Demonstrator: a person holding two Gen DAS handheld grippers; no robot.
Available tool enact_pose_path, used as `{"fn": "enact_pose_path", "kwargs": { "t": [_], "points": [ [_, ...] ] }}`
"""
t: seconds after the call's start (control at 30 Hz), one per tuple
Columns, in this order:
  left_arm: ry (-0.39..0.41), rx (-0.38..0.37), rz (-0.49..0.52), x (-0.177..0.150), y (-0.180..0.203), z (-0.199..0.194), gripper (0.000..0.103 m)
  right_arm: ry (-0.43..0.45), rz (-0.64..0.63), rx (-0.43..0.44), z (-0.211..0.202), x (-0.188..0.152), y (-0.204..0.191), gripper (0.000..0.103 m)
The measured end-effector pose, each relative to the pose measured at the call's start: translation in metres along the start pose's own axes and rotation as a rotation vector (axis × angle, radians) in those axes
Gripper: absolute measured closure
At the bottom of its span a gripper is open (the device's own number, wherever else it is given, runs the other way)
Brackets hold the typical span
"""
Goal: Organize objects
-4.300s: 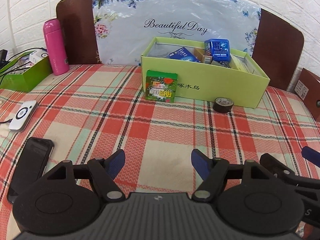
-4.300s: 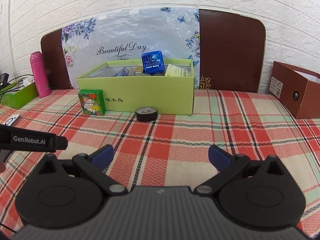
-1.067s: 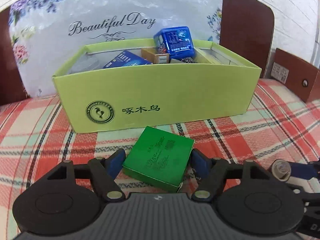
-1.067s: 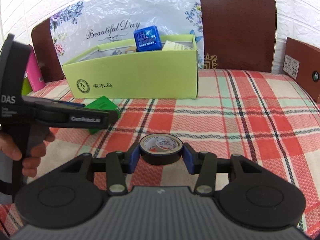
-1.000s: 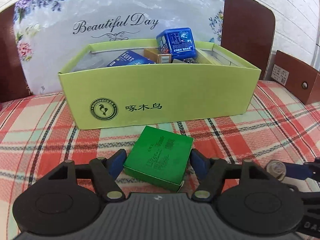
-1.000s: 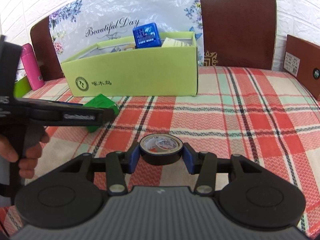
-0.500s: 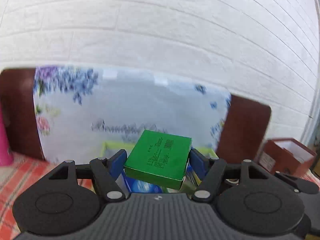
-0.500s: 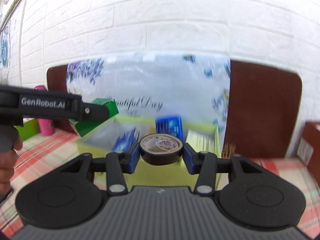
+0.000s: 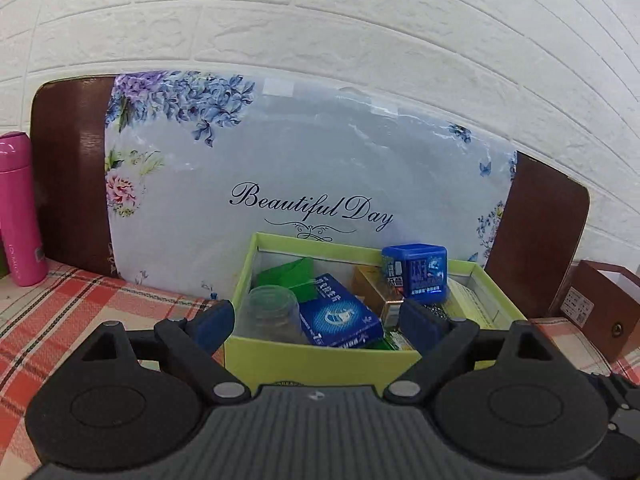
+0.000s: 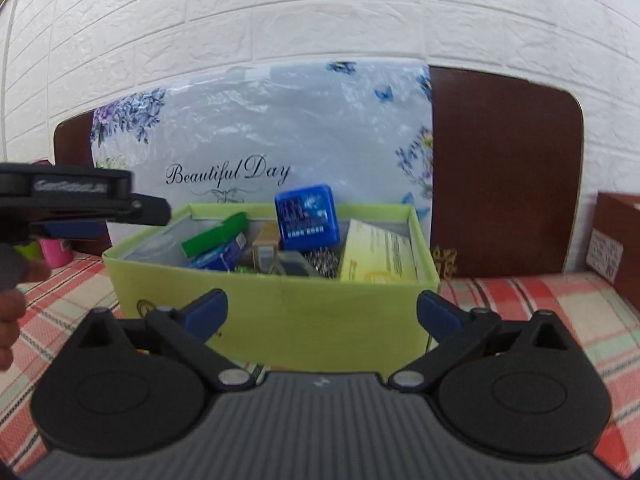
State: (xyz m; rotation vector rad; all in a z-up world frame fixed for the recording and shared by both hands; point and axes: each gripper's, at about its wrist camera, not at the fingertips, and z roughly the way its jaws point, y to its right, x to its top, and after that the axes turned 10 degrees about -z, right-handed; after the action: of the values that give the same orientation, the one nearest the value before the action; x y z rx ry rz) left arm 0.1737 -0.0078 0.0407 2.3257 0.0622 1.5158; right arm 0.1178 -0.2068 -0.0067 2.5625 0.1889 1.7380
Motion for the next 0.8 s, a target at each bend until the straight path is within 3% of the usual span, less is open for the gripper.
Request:
{"fn": "enact_pose_path", "kwargs": {
  "t": [0.2,0.47,0.67,0.8],
  "points": [
    [-0.024,0.074,-0.006,-0.011,0.01,-0.033,0.007,-0.091,0.044,0.028,-0.013,-0.003,0.003,0.0],
    [-0.16,0.228,-0.005,-0.041,0.023,-0.07,0.007,-0.173,0.016,-0.01,-0.063,-0.003,0.007,0.0],
    [-0.211,0.284,0.086,-0.061,0.036,-0.091,0.007,-0.204,0.0,0.002,-0.104,-0.013,0.001,0.0],
    [-0.201,0.293,0.113,-0.068,0.043,-0.108,0.007,-0.206,-0.007,0.002,-0.124,-0.022,-0.003,0.0]
  ]
}}
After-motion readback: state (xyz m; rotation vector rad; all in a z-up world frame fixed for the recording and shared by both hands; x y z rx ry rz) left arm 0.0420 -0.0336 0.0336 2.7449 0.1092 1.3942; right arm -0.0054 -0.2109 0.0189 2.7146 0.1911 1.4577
